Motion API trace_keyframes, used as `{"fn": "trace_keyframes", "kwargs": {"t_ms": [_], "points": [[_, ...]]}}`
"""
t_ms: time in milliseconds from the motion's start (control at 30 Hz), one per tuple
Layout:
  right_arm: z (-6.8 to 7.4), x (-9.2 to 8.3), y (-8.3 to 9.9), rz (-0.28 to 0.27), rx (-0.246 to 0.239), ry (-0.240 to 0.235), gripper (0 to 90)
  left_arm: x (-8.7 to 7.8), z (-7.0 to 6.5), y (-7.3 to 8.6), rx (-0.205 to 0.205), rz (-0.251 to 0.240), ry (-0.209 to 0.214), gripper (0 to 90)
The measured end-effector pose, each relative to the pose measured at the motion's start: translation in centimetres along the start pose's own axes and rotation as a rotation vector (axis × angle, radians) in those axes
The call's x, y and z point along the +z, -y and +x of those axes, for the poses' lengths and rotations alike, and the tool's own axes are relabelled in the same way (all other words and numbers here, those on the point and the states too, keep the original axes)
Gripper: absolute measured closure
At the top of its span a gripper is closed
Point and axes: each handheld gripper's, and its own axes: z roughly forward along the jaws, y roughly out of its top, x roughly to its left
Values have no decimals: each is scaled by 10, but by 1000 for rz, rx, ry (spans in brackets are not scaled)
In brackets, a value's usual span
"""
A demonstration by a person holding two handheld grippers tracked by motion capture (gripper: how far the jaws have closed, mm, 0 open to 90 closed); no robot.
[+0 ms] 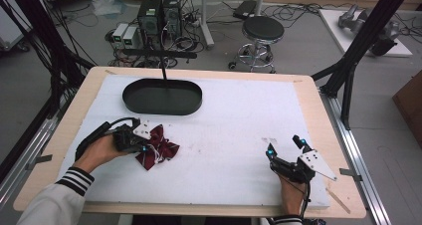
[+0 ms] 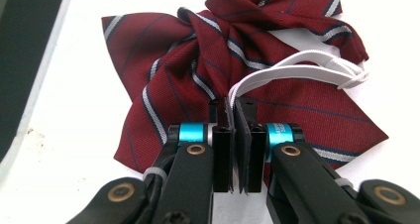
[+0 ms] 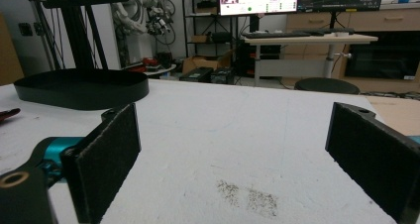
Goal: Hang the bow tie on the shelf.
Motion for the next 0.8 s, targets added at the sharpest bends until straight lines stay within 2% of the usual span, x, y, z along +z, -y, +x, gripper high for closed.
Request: {"fn": "trace_keyframes", "kwargs": {"t_ms": [200, 300, 400, 467, 533, 600, 733, 767, 800], "points": [[0, 0, 0, 0, 1, 0, 58, -2, 1, 2, -28, -30, 1, 864], [0, 0, 0, 1, -1, 0, 58, -9, 5, 4, -77, -93, -7, 867], [0, 0, 0, 2, 3, 1, 58, -16, 8, 5, -105, -134, -21, 869], [0, 0, 0, 1, 0, 2, 58, -21, 10, 6, -132, -183, -27, 872], [0, 0, 0, -2, -6, 2, 58, -26, 12, 6, -145, -213, -44, 875], [0, 0, 0, 0, -1, 2, 58, -28, 13, 6, -153, -220, -47, 875], [0, 0, 0, 0, -1, 1, 58, -36, 16, 6, -194, -312, -76, 875], [0, 0, 0, -1, -1, 1, 58, -40, 17, 6, -216, -353, -84, 875], [0, 0, 0, -1, -1, 1, 58, -40, 17, 6, -216, -353, -84, 875]]}}
